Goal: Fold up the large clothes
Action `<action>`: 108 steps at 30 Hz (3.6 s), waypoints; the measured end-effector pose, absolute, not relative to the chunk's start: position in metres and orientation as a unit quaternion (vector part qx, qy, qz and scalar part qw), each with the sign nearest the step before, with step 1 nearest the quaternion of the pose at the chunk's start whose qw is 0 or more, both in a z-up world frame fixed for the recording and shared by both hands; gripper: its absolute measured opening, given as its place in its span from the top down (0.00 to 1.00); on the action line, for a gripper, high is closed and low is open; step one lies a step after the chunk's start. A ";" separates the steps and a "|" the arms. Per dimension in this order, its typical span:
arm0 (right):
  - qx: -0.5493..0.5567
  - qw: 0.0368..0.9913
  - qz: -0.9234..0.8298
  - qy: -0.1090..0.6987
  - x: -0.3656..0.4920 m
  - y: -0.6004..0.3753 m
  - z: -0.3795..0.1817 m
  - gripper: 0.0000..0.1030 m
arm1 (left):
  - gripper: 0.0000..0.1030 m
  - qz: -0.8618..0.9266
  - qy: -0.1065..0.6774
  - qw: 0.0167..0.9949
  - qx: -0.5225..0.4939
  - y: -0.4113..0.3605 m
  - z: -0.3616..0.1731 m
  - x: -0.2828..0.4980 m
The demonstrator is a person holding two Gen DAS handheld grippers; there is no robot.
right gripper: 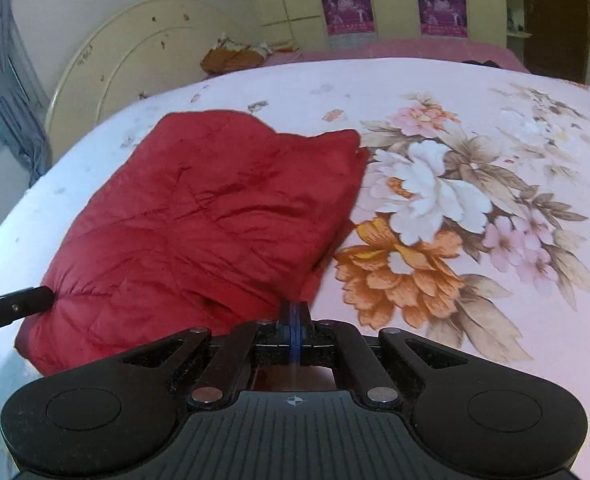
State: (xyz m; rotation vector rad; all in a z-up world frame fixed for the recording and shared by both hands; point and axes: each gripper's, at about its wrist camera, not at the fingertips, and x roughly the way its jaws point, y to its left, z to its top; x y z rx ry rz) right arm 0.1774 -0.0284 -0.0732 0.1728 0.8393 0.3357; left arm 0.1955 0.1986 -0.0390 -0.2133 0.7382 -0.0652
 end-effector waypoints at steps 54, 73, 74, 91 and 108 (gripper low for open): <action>0.049 0.946 0.109 0.300 -0.068 -0.044 0.031 0.00 | 0.00 -0.031 0.292 0.955 -0.031 0.123 0.043 -0.003; 0.046 0.948 0.107 0.295 -0.071 -0.045 0.035 0.00 | 0.00 -0.038 0.283 0.958 -0.024 0.123 0.047 -0.004; 0.045 0.948 0.107 0.295 -0.071 -0.046 0.035 0.00 | 0.00 -0.038 0.283 0.958 -0.025 0.123 0.047 -0.004; 0.044 0.950 0.108 0.290 -0.070 -0.049 0.037 0.00 | 0.00 -0.038 0.282 0.958 -0.023 0.123 0.048 -0.004; 0.044 0.949 0.108 0.292 -0.067 -0.054 0.036 0.00 | 0.00 -0.044 0.279 0.959 -0.017 0.122 0.051 0.000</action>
